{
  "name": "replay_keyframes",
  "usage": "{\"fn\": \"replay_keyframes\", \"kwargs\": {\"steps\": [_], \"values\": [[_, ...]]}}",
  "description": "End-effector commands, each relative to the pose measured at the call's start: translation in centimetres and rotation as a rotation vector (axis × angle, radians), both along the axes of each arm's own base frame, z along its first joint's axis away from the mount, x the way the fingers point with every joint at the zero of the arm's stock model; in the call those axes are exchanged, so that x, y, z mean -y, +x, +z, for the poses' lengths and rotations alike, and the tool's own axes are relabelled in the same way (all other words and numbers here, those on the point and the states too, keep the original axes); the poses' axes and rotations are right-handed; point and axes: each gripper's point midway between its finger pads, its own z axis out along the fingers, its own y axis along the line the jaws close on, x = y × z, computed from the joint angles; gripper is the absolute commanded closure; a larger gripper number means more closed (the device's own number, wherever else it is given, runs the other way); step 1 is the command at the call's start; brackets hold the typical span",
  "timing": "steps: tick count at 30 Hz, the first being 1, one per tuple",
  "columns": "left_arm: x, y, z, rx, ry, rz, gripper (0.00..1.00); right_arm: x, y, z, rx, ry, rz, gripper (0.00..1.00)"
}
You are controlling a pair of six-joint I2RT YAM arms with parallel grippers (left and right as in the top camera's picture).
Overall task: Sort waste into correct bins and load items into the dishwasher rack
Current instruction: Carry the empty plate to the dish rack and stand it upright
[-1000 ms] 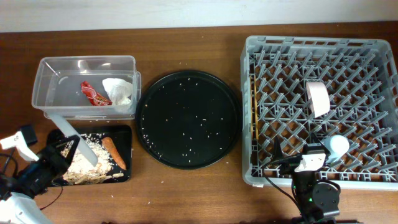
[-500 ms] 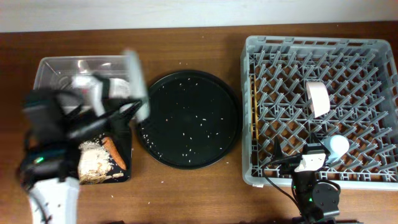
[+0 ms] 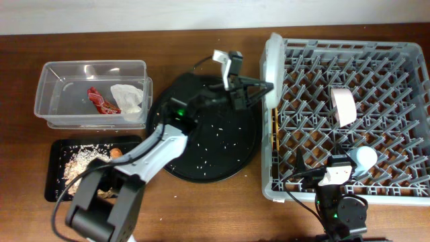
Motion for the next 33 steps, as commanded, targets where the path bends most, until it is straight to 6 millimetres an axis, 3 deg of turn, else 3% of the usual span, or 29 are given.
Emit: {"fn": "replay_keyframes", "kwargs": {"steps": [1, 3, 8, 10, 13, 14, 15, 20, 23, 25, 29, 33], "values": [[1.3, 0.4, -0.8, -0.116, -0.018, 0.018, 1.0, 0.2, 0.0, -0.3, -0.004, 0.0, -0.01, 0.02], [1.5, 0.4, -1.8, -0.177, 0.003, 0.022, 0.99, 0.2, 0.0, -0.3, -0.004, 0.0, -0.01, 0.02], [1.1, 2.2, -5.9, -0.346, 0.107, 0.136, 0.73, 0.2, 0.0, -0.3, -0.004, 0.0, -0.01, 0.02], [0.9, 2.2, -7.2, -0.33, 0.161, 0.148, 0.71, 0.2, 0.0, -0.3, -0.004, 0.0, -0.01, 0.02], [0.6, 2.0, -7.2, -0.266, 0.183, 0.13, 0.35, 0.2, 0.0, -0.3, -0.003, 0.0, -0.01, 0.02], [0.3, 1.9, -6.9, -0.242, 0.189, 0.126, 0.13, 0.2, 0.0, -0.3, -0.004, 0.0, -0.01, 0.02], [-0.2, 2.0, -6.7, -0.236, 0.205, 0.138, 0.01, 0.2, 0.0, -0.3, -0.004, 0.0, -0.01, 0.02], [-5.9, 1.5, -4.5, -0.187, 0.409, 0.318, 0.01, 0.2, 0.0, -0.3, -0.004, 0.0, -0.01, 0.02], [-9.5, -1.5, -1.6, -0.139, 0.547, 0.396, 0.01, 0.2, 0.0, -0.3, -0.004, 0.0, -0.01, 0.02], [-10.9, -3.5, 0.9, -0.092, 0.544, 0.417, 0.01, 0.2, 0.0, -0.3, -0.004, 0.0, -0.01, 0.02], [-16.6, -5.3, 3.1, 0.035, 0.67, 0.607, 0.01, 0.2, 0.0, -0.3, -0.004, 0.0, -0.01, 0.02], [-23.1, -8.8, 4.6, 0.089, 0.796, 0.818, 0.01, 0.2, 0.0, -0.3, -0.003, 0.0, -0.01, 0.02]]}}
